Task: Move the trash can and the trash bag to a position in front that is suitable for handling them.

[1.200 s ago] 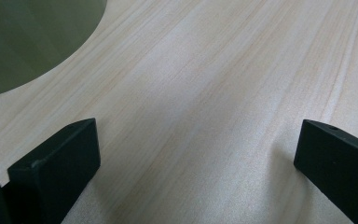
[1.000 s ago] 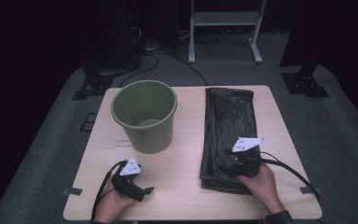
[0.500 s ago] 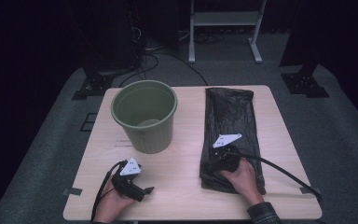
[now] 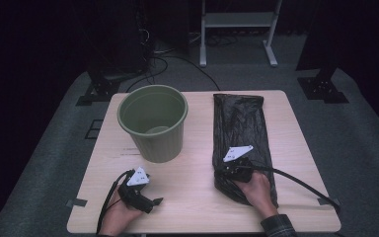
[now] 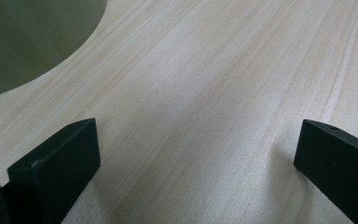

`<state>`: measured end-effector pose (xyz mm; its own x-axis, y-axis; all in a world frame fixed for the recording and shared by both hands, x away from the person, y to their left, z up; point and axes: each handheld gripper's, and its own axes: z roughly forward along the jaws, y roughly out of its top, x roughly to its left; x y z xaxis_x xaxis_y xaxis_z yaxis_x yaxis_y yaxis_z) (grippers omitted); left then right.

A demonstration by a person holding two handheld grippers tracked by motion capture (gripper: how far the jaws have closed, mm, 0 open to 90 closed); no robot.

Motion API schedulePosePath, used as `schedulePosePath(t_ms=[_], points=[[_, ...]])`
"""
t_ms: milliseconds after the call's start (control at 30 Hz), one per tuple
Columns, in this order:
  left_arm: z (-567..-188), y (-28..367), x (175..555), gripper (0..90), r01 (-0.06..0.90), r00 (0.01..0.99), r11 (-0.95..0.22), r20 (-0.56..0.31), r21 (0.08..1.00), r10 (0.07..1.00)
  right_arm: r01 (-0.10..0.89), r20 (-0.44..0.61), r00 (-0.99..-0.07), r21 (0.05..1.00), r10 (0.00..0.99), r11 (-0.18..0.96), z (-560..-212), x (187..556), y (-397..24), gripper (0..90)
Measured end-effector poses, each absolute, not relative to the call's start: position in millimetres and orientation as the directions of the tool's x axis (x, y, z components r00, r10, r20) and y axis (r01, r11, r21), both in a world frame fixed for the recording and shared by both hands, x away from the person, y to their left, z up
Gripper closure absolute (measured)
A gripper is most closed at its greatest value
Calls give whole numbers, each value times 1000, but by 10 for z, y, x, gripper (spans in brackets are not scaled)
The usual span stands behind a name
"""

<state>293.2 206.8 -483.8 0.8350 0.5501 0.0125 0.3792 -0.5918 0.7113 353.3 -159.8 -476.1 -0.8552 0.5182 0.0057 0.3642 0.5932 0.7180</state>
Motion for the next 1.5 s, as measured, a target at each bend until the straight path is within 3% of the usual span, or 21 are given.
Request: schedulePosePath(t_ms=[233,433,1000,1133,1433,1500], points=[[-4838,2068,2932,0,379,835,-592,12,711,550,336,-31,-879,668,476,664,-4687,3397,-1693,894],[-4838,2067,2931,0,379,835,-592,13,711,550,348,12,-879,700,476,624,-4629,3216,-1923,892],[-4838,2067,2930,0,381,833,-590,12,712,552,407,25,-848,672,530,619,-4696,2750,-2590,847],[-4838,2067,2930,0,381,833,-590,12,712,553,402,20,-839,695,543,596,-4636,2739,-2626,748],[-4838,2066,2929,0,381,833,-590,12,712,553,424,8,-766,758,643,496,-4390,2912,-2714,240],[-4838,2066,2929,0,381,833,-590,12,712,553,450,-8,-733,745,680,493,-4415,3082,-2715,165]])
